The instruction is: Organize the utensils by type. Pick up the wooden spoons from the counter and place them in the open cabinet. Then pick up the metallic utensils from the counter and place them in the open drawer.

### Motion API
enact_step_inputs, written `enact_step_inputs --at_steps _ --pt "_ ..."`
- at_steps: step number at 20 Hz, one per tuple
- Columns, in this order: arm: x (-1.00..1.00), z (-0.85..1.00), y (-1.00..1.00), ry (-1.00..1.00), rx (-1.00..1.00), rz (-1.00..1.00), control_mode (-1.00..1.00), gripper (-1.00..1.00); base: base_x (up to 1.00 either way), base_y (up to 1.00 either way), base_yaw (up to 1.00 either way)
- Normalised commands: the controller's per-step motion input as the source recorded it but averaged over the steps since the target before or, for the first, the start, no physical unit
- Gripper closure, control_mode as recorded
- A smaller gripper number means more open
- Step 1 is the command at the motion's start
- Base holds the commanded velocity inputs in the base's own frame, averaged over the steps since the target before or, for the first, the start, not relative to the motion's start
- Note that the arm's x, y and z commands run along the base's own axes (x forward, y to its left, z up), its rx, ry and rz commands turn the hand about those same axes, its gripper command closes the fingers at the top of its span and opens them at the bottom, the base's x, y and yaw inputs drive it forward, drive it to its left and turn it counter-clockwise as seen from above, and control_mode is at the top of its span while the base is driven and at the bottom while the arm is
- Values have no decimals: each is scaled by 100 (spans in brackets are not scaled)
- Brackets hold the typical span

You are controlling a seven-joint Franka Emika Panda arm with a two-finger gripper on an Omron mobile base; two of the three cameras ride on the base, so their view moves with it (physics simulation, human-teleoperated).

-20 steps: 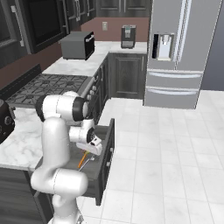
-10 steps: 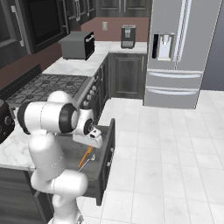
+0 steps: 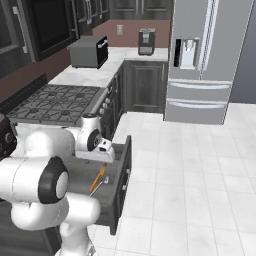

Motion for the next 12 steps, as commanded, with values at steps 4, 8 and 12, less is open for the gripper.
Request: enact_step_inputs --at_steps 4,8,12 --pt "-62 70 -15 -39 -2 13 -100 -100 0 0 0" --pt "-57 74 -14 -43 0 9 -100 -100 0 0 0" --pt "-53 77 -10 -40 0 5 -100 -100 0 0 0"
